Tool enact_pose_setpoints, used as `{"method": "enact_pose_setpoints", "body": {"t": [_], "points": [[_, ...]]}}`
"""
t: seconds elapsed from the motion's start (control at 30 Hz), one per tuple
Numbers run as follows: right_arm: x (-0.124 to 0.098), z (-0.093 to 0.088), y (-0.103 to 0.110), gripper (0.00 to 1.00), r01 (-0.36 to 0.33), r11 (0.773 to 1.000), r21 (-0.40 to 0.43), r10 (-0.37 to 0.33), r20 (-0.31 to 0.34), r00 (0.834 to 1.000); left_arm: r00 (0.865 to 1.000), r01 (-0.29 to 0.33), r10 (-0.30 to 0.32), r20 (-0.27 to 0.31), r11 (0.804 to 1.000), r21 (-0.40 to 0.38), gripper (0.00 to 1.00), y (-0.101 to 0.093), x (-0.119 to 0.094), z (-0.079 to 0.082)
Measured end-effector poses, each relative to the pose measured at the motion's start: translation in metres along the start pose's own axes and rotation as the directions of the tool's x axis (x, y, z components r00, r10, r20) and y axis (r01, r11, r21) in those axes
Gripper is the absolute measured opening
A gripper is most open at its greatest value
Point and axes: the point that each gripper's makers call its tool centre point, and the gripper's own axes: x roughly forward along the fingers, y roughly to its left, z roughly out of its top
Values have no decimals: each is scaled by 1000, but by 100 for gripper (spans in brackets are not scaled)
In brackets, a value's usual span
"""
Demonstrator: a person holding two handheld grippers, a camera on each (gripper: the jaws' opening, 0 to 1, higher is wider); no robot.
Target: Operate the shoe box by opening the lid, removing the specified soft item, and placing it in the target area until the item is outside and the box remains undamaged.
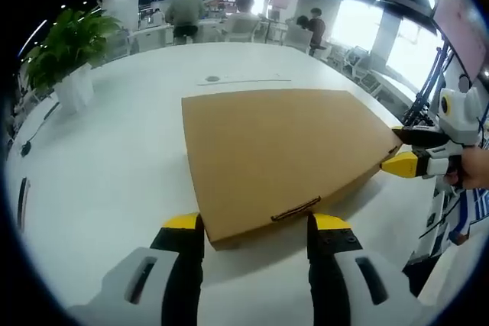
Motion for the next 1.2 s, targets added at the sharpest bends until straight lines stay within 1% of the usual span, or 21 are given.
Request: {"method": "enact_pose_setpoints", "body": {"t": [0.17,0.23,0.4,0.53,0.63,0.77,0.87,0.97,1.03,1.2], "points": [[-2,-2,1,72,0,1000,0,0,-3,1000,1000,-5,5,-6,1000,5,54,0,-2,-2],[-4,-3,3,72,-3,1000,-1,3,-19,1000,1000,-6,6,-11,1000,2,54,-1,-4,-4],[-6,-4,5,72,-4,1000,-2,4,-20,1000,1000,-7,7,-11,1000,1,54,-2,-6,-7],[-8,-5,6,72,-9,1000,-4,9,-22,1000,1000,-21,21,-22,1000,5,54,-3,-8,-10],[-10,-6,6,70,-14,1000,0,14,-26,1000,1000,-15,15,-15,1000,4,54,-3,-9,-11],[-12,-7,7,70,-15,1000,-2,15,-30,999,1000,-15,15,-25,1000,7,53,-3,-11,-13],[-13,-9,8,69,-11,1000,-14,10,-35,999,1000,-18,18,-25,1000,16,53,-3,-11,-14],[-14,-11,8,68,-9,1000,-28,7,-38,999,999,-39,41,-36,997,64,51,-3,-12,-18],[-15,-12,8,67,-7,999,-49,4,-48,999,999,-33,34,-30,998,51,51,-2,-14,-18],[-15,-13,9,67,-11,999,-51,8,-57,998,999,-38,39,-29,998,44,51,-3,-16,-20]]}}
